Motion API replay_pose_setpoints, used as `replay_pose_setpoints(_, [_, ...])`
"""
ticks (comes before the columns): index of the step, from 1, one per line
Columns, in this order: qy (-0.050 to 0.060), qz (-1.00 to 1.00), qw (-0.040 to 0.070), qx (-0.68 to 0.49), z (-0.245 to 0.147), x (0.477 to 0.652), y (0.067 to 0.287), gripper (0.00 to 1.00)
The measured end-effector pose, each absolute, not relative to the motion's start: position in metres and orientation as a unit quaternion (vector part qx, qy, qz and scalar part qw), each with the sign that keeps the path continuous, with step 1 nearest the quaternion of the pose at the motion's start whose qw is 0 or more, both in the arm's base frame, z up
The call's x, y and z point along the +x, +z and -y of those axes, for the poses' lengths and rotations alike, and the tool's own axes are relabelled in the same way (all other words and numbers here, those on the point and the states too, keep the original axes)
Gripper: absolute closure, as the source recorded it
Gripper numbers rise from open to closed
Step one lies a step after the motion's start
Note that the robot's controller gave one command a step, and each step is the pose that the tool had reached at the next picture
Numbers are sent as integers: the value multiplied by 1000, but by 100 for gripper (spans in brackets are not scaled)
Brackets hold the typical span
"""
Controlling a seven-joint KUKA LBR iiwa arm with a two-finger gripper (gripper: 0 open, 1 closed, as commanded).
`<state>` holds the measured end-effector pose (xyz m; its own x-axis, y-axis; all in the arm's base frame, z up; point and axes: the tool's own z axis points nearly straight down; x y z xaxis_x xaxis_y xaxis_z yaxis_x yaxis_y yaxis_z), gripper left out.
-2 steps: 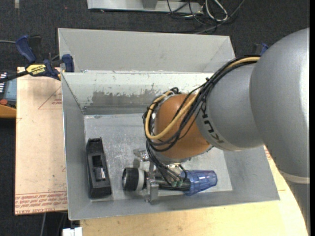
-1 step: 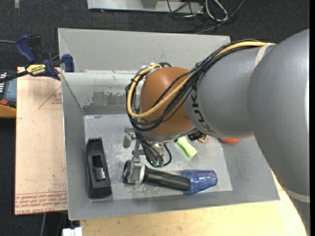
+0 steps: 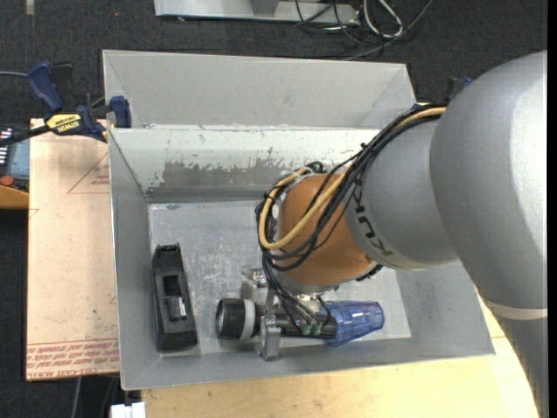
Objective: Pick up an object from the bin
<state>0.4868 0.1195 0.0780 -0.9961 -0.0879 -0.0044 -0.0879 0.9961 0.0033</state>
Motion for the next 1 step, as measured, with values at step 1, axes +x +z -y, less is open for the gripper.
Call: replay_pose_setpoints(1, [6,-998,11,-62,-137,489,86,0])
